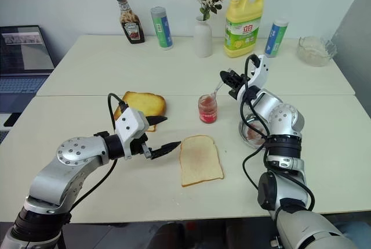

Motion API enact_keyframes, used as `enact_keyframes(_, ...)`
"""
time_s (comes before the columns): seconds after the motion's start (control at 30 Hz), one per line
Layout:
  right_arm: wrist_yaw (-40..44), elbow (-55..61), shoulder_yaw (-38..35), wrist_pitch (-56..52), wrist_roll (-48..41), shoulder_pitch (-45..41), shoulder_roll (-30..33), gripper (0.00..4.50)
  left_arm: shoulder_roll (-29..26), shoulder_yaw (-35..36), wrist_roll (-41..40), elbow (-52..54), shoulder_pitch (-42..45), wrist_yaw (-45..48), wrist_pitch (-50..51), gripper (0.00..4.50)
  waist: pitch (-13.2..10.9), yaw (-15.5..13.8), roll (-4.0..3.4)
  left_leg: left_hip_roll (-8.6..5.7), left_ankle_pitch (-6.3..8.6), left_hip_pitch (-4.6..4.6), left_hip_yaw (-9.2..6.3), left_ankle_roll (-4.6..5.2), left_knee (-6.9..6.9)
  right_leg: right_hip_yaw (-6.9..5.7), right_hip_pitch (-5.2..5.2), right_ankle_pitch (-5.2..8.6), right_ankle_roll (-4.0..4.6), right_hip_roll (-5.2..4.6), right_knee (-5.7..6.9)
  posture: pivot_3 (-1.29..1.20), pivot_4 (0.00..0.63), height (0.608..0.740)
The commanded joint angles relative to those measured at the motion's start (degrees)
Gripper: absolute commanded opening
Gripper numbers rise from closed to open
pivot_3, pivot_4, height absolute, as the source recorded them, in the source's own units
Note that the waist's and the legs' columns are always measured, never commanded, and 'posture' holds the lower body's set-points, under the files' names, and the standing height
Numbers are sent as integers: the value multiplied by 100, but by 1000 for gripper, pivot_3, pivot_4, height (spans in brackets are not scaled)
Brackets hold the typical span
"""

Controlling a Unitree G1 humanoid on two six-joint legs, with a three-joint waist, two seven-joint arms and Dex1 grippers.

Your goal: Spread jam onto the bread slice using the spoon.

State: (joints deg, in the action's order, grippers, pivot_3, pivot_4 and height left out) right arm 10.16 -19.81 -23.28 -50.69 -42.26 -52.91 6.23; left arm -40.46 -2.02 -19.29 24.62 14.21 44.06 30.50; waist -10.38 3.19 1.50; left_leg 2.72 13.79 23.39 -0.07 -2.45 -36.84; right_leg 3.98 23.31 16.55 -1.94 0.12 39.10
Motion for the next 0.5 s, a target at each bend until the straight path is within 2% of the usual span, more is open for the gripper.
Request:
enact_keyframes(0.03,-87,345,-202,-67,-331,-223,59,24,22,31,3,58,113,45,-147,4500,0,0,0,0,0,0,0,0,0,0,0,0,0,0,0,0,150,740)
enact_keyframes(0.5,-1043,1380,-688,-879,-1719,-190,38,24,79,23,-62,-111,272,338,-412,4500,0,-4,0,1,0,5,-2,0,1,-2,4,0,0,-1,-1,0,150,740)
